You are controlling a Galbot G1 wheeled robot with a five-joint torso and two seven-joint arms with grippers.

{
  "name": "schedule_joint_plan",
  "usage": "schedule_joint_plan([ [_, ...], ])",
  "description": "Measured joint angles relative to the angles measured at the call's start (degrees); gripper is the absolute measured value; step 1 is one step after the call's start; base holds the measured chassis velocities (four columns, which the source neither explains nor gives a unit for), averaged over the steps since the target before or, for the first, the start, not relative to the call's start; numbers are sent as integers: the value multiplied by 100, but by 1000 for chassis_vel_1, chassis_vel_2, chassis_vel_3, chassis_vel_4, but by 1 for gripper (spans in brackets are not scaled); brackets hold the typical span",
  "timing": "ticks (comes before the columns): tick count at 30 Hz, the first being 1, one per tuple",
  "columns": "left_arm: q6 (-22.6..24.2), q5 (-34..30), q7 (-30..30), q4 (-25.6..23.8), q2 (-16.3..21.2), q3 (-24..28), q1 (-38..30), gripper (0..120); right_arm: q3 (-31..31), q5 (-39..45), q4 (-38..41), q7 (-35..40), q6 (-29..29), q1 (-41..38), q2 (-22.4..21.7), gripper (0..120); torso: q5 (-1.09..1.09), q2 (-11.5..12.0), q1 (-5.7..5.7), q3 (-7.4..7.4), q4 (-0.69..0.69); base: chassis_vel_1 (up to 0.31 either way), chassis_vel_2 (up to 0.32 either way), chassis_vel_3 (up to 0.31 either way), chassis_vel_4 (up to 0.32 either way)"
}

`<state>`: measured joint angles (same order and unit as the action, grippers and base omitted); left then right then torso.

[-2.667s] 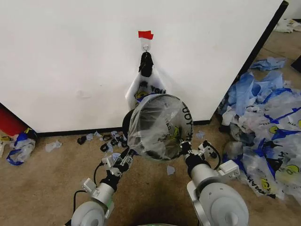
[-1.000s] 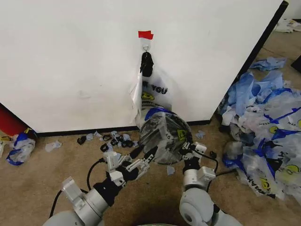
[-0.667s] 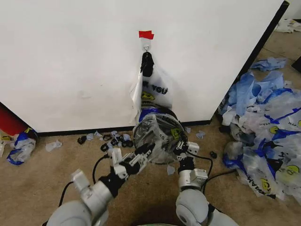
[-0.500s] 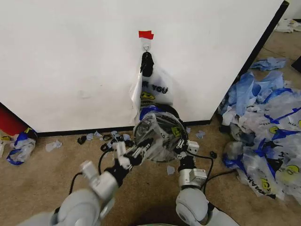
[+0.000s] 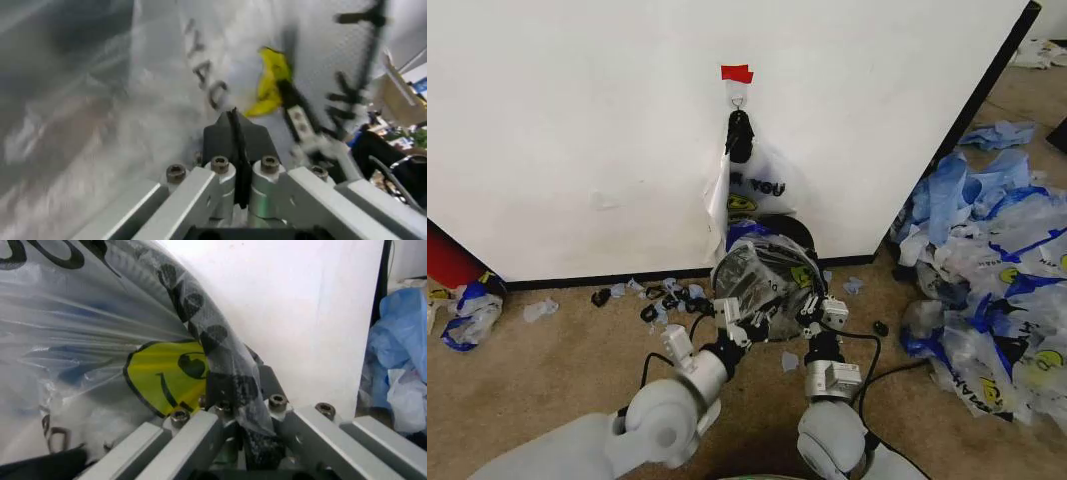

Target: Pick up the garbage bag from the wall and place it over the trash bin.

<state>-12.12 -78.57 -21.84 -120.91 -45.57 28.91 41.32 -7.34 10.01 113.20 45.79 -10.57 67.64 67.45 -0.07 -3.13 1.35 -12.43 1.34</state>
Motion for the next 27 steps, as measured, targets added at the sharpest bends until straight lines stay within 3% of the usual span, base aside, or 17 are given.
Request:
schedule_joint_plan([
  [11, -166, 225, -406, 881, -655, 459, -793, 0, 51, -170, 185, 2, -17, 152, 7, 0, 1, 0, 0, 0, 2, 0, 0, 0, 0],
  [27, -286, 370, -592, 1763, -1223, 766, -1287, 0, 28, -127, 365, -37, -70, 276, -93, 0, 0, 0, 0, 0, 1, 0, 0, 0, 0],
])
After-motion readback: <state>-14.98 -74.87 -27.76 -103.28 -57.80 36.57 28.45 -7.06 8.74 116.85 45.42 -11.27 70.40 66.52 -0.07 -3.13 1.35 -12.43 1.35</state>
